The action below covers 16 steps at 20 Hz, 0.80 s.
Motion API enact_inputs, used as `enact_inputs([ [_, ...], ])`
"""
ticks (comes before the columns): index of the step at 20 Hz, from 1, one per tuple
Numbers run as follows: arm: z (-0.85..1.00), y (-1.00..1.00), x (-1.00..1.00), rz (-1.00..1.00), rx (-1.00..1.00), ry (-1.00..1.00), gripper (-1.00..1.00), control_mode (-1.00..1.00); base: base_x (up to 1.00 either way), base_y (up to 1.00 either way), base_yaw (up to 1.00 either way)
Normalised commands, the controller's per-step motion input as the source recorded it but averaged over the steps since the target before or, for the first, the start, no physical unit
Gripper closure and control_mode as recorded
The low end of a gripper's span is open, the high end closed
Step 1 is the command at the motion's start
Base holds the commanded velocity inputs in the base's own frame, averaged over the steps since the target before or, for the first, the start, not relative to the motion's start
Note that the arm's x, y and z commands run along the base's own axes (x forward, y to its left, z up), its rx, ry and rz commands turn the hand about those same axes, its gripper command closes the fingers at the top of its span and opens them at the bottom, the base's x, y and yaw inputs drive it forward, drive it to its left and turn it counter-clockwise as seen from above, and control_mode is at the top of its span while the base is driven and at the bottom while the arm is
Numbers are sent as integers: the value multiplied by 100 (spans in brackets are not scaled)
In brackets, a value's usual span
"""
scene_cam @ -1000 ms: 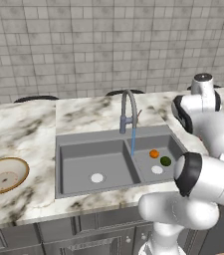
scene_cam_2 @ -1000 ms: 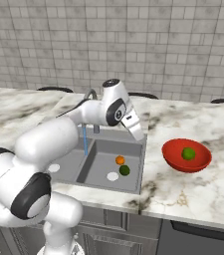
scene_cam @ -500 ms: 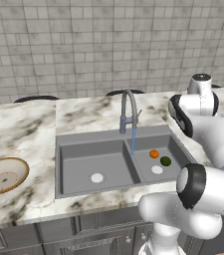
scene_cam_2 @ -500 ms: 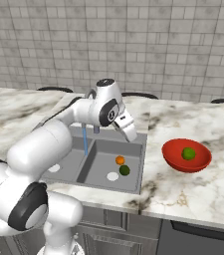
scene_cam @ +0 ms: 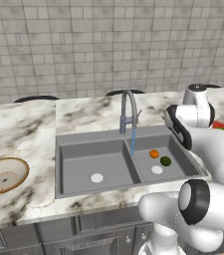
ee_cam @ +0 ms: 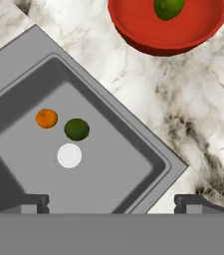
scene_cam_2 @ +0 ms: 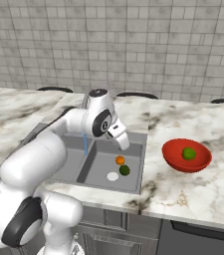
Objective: Pick the limes from the sink and place them in one bowl. Place the tangerine in the other bowl. Then turn off the sink faucet.
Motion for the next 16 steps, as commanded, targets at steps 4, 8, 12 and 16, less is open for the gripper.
enact_inputs([
  [4,-35,27,0,2,1,5,-100,-100,0,0,0],
  [8,-25,30,2,0,0,13,-100,-100,0,0,0],
  [12,-5,4,0,-9,0,8,-100,-100,0,0,0],
  [16,-7,0,3,-12,0,6,-100,-100,0,0,0],
])
